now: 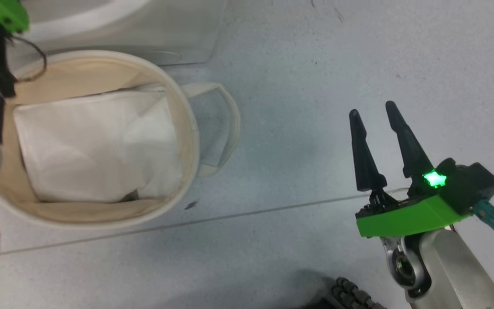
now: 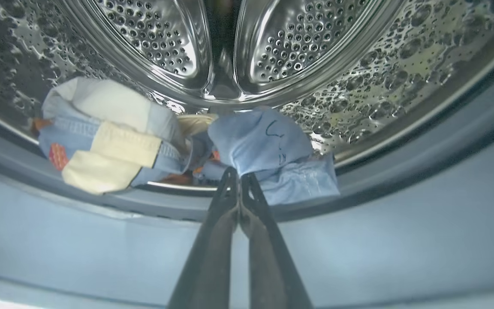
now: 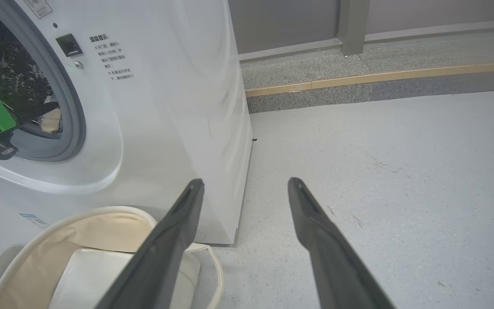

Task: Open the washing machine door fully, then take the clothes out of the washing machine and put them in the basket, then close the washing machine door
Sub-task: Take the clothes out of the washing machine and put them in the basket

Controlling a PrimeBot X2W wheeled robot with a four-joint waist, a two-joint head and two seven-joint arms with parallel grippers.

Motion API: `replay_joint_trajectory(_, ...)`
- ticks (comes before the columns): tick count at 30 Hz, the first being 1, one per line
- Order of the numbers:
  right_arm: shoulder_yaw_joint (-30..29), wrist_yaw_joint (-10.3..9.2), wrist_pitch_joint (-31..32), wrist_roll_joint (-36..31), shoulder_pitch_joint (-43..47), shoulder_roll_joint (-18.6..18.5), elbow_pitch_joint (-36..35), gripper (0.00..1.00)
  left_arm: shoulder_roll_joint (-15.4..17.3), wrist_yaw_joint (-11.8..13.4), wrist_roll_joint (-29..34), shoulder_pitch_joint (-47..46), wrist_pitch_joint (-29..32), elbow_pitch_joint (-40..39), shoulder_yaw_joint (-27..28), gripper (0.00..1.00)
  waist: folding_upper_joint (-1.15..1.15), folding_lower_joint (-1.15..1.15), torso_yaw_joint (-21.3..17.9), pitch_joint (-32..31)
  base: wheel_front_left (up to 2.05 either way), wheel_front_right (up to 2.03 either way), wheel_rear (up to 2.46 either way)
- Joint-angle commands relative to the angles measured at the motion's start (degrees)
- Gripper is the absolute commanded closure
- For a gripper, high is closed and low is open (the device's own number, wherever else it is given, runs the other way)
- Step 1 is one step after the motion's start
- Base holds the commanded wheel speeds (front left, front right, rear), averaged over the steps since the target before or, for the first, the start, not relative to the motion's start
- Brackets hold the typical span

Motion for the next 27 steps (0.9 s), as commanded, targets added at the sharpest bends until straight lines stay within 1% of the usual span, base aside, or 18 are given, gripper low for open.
replay_joint_trajectory(1,1.4,0.42,-0.8,0.6,0.2,-0.7,-1.1,0.0,1.8,-0.3,-0.1,0.7,-0.7,-1.6,-0.1,1.0,0.0,0.0,1.3,-2.0,0.0,0.0,0.0)
replay_joint_trajectory(5,1.6,0.42,-0.8,1.0,0.0,-1.1,-0.4,0.0,1.4,-0.7,-0.1,3.4,-0.7,-2.6,-0.1,1.0,0.0,0.0,2.4,-3.7,0.0,0.0,0.0)
replay_joint_trajectory(10,2.2,0.42,-0.6,1.4,0.0,-1.3,0.2,0.0,1.6,-1.0,-0.8,7.7,-0.7,-7.2,1.8,1.0,0.0,0.0,3.5,-5.9,0.0,0.0,0.0)
replay_joint_trajectory(14,2.6,0.42,-0.7,2.1,0.0,-1.0,1.3,0.0,1.5,-1.5,-0.8,12.8,-0.7,-11.4,3.2,1.0,0.0,0.0,4.2,-8.8,0.0,0.0,0.0)
replay_joint_trajectory(15,2.6,0.42,-0.7,2.1,0.0,-1.0,1.3,0.0,1.5,-1.5,-0.8,12.8,-0.7,-11.4,3.2,1.0,0.0,0.0,4.2,-8.8,0.0,0.0,0.0)
replay_joint_trajectory(23,3.7,0.42,-0.9,3.6,0.4,-0.9,3.6,0.0,0.9,-2.2,1.0,23.7,-0.7,-21.8,2.9,1.0,0.0,0.0,7.5,-15.4,0.0,0.0,0.0)
replay_joint_trajectory(27,4.3,0.42,-1.0,4.2,0.9,-0.8,4.6,0.0,2.1,-2.3,1.2,27.4,-0.7,-29.2,2.0,1.0,0.0,0.0,9.7,-18.9,0.0,0.0,0.0)
